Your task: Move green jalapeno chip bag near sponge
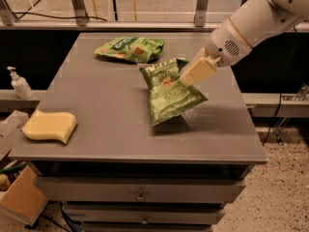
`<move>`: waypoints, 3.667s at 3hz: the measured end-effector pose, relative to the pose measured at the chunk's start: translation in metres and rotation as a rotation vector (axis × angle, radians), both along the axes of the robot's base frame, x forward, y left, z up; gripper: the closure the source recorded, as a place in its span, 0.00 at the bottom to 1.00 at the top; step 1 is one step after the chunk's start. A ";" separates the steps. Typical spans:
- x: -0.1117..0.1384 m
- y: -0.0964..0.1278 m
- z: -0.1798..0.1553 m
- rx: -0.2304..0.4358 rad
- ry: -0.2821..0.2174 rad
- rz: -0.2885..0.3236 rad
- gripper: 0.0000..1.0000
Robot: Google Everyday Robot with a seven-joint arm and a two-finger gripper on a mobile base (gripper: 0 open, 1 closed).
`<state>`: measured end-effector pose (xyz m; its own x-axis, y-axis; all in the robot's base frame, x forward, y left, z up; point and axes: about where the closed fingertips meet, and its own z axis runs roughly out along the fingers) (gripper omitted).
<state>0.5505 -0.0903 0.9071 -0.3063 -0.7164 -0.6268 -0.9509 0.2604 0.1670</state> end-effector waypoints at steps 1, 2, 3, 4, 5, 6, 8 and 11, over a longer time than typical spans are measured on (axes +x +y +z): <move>-0.023 0.029 0.000 0.025 0.013 0.065 1.00; -0.044 0.064 -0.005 0.040 0.031 0.129 1.00; -0.058 0.101 -0.007 0.044 0.031 0.183 1.00; -0.062 0.133 -0.007 0.046 0.022 0.218 1.00; -0.058 0.163 -0.004 0.045 -0.004 0.248 1.00; -0.049 0.186 -0.006 0.042 -0.021 0.271 1.00; -0.042 0.209 -0.008 0.048 -0.049 0.297 0.58; -0.031 0.201 -0.001 0.063 -0.090 0.281 0.00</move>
Offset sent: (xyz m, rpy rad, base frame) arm -0.0700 0.1019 -0.0106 0.0541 0.0565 0.2013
